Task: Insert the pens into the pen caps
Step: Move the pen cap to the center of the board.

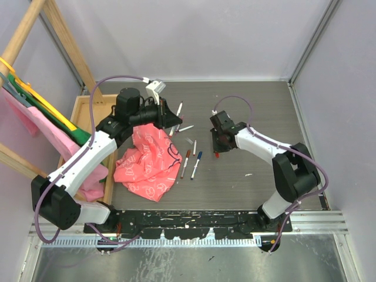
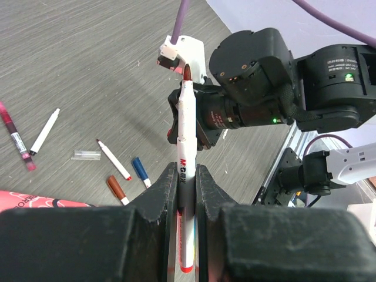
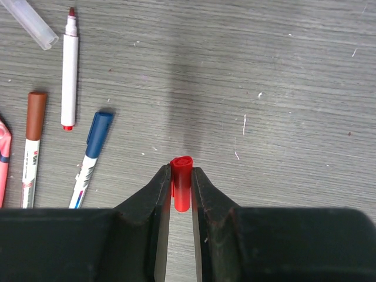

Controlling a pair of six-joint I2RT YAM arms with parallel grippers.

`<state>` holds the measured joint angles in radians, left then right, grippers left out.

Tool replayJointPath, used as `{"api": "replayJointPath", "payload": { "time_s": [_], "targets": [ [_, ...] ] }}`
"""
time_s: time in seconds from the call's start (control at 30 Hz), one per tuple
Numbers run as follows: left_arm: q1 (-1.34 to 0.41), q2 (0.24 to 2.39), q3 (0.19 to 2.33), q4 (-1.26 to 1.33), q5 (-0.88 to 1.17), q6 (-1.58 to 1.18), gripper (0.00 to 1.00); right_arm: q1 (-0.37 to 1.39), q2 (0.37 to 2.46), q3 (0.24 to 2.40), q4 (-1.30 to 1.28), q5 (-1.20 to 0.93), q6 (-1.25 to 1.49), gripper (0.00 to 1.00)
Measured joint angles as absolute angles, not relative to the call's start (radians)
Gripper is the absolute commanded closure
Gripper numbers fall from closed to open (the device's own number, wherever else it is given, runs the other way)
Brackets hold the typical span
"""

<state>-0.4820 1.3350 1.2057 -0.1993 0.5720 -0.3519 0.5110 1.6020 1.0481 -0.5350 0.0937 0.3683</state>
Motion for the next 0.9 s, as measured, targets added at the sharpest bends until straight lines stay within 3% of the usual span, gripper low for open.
{"api": "replayJointPath", "payload": {
  "time_s": [0.33,0.9],
  "targets": [
    [-0.481,1.335,1.206,-0.200,0.568,-0.352,1.00,0.530,1.692,1.045,-0.548,0.115,0.396,0.78],
    [-0.469,1.335,1.206,-0.199,0.569,-0.353,1.00,0.535,1.739,1.052,-0.560,0.106,0.381,0.63]
  ]
}}
